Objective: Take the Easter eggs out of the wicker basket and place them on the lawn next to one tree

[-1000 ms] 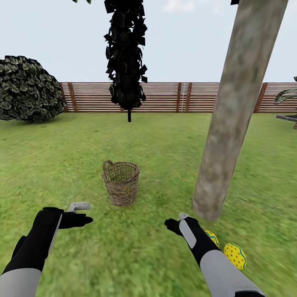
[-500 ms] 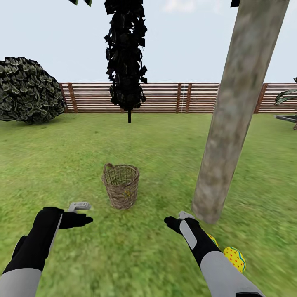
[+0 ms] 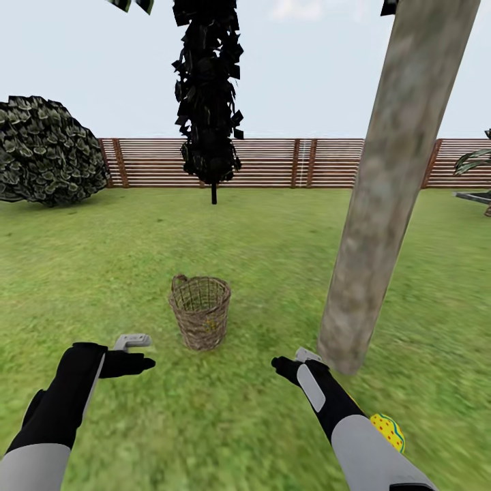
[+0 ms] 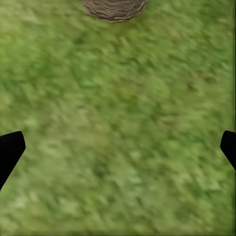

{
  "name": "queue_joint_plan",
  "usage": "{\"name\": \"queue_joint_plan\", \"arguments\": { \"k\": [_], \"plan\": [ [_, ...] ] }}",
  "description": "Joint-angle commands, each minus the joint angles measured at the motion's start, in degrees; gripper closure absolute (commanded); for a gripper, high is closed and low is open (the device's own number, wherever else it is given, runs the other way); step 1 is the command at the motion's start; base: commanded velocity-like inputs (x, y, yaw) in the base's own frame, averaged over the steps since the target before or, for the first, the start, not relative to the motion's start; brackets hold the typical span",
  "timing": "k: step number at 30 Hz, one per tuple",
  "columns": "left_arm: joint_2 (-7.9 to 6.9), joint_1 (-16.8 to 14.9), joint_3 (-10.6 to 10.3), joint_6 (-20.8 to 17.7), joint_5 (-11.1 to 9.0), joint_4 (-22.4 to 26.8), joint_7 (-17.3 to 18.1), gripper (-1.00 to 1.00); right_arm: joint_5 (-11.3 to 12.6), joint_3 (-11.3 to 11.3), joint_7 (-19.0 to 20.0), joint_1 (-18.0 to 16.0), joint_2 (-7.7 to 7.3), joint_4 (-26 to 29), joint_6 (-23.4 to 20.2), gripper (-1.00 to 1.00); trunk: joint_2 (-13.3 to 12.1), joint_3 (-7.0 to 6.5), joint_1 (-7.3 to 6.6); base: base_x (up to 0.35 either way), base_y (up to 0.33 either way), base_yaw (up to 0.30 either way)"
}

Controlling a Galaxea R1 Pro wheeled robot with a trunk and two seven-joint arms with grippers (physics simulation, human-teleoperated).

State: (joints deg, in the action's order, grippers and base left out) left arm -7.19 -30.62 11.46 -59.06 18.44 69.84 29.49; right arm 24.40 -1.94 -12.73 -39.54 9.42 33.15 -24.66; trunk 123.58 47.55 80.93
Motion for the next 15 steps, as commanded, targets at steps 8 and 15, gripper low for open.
{"name": "queue_joint_plan", "arguments": {
  "k": [8,15],
  "plan": [
    [0.01,0.0,0.1,-0.1,0.6,0.1,0.6,-1.0,0.6,-0.2,-0.4,0.0,0.15,0.1,0.0,-1.0,-3.2,-1.38,-1.77,0.0,0.0,0.0],
    [-0.01,0.0,0.1,-0.1,0.6,0.1,0.5,-1.0,0.5,-0.1,-0.4,0.0,0.48,0.1,0.0,-1.0,-6.0,-2.64,-3.31,0.0,0.0,0.0]
  ]
}}
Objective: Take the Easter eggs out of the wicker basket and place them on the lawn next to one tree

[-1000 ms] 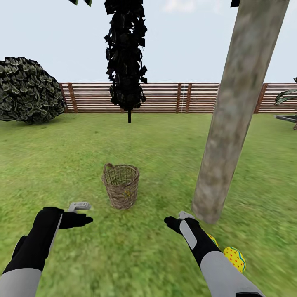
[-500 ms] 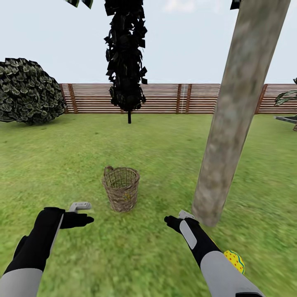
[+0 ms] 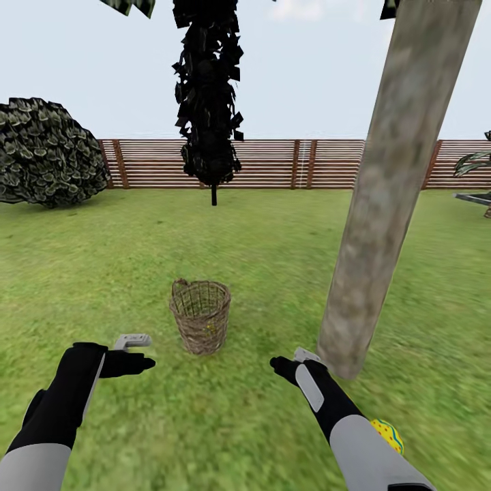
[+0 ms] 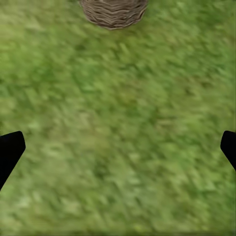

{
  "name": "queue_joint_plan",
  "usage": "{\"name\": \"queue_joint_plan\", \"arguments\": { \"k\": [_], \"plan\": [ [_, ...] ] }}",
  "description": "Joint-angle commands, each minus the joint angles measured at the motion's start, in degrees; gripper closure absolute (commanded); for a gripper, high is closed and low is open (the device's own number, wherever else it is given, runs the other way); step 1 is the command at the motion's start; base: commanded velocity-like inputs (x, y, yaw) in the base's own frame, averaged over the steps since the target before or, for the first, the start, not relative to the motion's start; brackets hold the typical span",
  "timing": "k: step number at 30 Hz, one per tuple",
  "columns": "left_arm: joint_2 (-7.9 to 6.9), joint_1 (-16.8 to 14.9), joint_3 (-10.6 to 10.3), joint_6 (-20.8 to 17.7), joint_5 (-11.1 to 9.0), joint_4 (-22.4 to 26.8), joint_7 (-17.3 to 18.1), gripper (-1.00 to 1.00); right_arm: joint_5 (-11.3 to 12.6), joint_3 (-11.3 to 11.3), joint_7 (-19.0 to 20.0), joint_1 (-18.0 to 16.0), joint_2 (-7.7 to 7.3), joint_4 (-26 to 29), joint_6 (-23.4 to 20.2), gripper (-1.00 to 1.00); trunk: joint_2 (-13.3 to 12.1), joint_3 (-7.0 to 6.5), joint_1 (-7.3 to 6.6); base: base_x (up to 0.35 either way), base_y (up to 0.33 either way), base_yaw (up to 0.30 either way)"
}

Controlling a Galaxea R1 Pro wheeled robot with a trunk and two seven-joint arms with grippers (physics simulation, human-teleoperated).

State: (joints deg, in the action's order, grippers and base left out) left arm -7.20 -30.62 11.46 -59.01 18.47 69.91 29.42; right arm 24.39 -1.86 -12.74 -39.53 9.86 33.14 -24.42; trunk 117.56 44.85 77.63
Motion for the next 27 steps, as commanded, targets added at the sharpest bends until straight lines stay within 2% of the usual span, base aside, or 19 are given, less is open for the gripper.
{"name": "queue_joint_plan", "arguments": {
  "k": [1,27],
  "plan": [
    [0.03,0.0,0.1,-0.1,0.6,0.1,0.6,-1.0,0.5,-0.1,-0.4,0.0,0.09,0.1,-0.2,-1.0,-0.4,-0.12,-0.23,0.0,0.0,0.0],
    [0.0,-0.1,0.1,-0.1,0.6,0.1,0.7,-1.0,0.6,-0.1,-0.4,0.0,0.14,0.0,0.2,-1.0,-10.8,-3.17,-5.94,0.0,0.0,0.0]
  ]
}}
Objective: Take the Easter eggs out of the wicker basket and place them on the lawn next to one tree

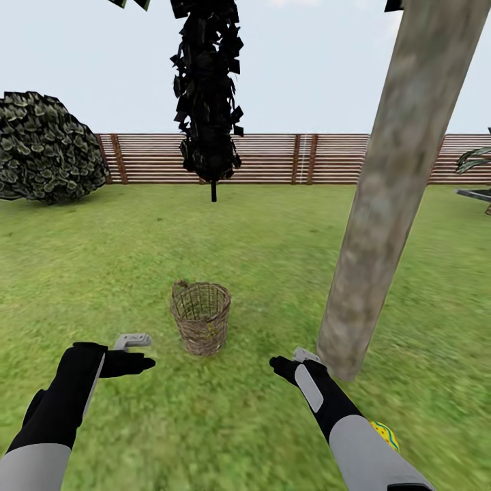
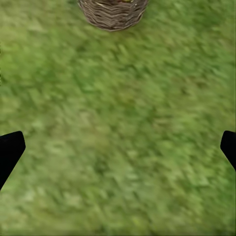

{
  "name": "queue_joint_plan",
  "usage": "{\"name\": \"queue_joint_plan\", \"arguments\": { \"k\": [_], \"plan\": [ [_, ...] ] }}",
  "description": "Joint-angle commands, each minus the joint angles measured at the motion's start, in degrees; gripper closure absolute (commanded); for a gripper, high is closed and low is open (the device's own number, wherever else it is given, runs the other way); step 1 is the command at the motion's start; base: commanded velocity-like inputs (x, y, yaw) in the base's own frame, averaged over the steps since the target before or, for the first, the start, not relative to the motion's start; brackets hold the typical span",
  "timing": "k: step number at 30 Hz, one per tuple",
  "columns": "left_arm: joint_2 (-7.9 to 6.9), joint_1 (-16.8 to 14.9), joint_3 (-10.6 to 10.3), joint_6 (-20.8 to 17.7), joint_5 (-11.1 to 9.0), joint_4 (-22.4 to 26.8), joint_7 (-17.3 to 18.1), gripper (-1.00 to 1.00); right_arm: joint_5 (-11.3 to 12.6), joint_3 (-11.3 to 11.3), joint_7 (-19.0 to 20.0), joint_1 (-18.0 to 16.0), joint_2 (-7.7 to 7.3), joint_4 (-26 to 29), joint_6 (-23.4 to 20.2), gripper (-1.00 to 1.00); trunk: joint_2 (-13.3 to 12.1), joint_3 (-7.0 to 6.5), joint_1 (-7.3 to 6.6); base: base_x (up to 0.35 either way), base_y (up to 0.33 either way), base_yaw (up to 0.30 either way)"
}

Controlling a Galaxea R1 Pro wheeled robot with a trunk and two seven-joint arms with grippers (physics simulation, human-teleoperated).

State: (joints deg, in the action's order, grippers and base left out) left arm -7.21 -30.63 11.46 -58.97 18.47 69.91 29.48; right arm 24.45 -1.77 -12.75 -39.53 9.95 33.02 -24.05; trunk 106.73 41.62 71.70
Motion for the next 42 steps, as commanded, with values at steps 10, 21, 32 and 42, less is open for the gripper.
{"name": "queue_joint_plan", "arguments": {
  "k": [10,21,32,42],
  "plan": [
    [0.05,0.0,0.1,-0.1,0.6,0.0,0.7,-1.0,0.5,-0.2,-0.4,0.0,0.05,0.1,-0.2,-1.0,-4.0,-1.02,-2.21,0.0,0.0,0.0],
    [0.09,0.0,0.1,-0.2,0.6,0.0,0.6,-1.0,0.5,-0.2,-0.4,0.0,0.05,0.1,-0.1,-1.0,-8.4,-2.25,-4.63,0.0,0.0,0.0],
    [0.09,0.0,0.1,-0.2,0.6,0.0,0.7,-1.0,0.4,0.4,-0.4,0.0,0.05,0.1,2.5,-1.0,-12.8,-3.98,-7.04,0.0,0.0,0.0],
    [0.09,0.0,0.1,-0.2,0.6,0.0,0.7,-1.0,0.4,0.5,-0.4,0.0,0.05,0.1,2.8,-1.0,-15.6,-5.23,-8.58,0.0,0.0,0.207]
  ]
}}
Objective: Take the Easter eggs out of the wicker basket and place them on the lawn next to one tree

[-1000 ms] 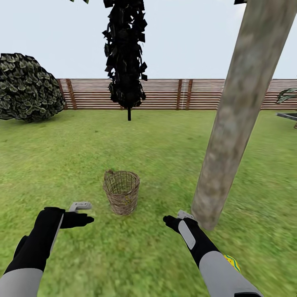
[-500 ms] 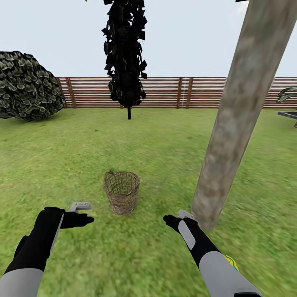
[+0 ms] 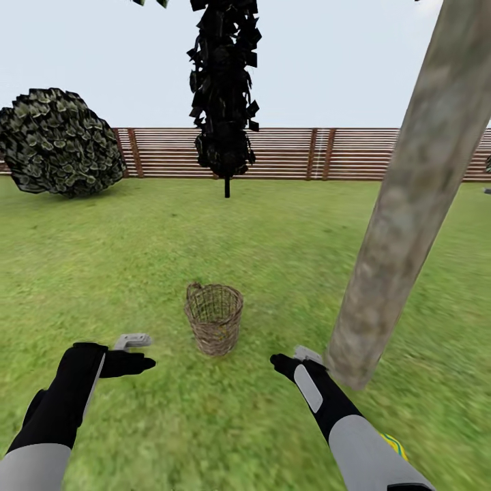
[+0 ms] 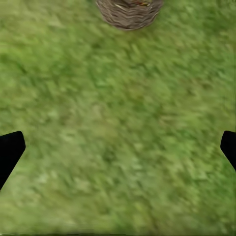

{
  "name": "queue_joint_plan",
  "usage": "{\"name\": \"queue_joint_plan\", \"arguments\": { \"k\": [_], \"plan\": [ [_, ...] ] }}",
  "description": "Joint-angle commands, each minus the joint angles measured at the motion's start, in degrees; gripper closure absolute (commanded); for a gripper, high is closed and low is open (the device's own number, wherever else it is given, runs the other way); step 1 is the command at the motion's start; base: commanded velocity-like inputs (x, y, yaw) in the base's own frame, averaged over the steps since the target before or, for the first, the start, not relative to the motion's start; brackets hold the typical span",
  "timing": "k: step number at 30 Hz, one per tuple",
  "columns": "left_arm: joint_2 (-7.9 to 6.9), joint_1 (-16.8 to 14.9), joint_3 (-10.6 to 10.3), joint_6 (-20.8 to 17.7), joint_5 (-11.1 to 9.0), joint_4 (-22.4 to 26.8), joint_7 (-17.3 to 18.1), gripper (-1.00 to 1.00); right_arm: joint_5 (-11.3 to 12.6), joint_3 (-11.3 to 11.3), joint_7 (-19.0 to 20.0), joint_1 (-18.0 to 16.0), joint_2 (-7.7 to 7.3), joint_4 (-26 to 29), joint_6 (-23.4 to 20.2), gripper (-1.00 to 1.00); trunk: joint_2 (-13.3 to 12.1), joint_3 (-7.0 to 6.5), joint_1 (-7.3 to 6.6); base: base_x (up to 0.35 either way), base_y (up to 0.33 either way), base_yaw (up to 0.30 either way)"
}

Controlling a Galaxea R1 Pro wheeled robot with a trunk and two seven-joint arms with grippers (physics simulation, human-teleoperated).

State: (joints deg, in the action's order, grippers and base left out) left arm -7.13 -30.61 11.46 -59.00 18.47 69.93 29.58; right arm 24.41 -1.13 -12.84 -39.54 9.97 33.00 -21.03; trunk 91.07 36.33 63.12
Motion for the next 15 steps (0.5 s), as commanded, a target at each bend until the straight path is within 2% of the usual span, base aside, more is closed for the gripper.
{"name": "queue_joint_plan", "arguments": {
  "k": [1,11,15],
  "plan": [
    [0.01,0.0,0.1,-0.1,0.6,0.0,0.6,-1.0,0.5,-0.1,-0.3,0.0,0.03,0.1,-0.2,-1.0,0.0,0.06,0.0,0.0,0.0,0.286],
    [-0.07,-0.1,0.2,-0.1,0.4,0.1,0.9,-1.0,0.5,-0.1,-0.3,0.0,0.03,0.1,-0.2,-1.0,0.0,0.06,0.0,0.006,0.002,0.291],
    [-0.15,-0.1,0.4,-0.1,0.3,0.2,1.2,-1.0,0.5,-0.1,-0.3,0.0,0.03,0.1,-0.2,-1.0,0.0,0.06,0.0,0.094,0.139,0.292]
  ]
}}
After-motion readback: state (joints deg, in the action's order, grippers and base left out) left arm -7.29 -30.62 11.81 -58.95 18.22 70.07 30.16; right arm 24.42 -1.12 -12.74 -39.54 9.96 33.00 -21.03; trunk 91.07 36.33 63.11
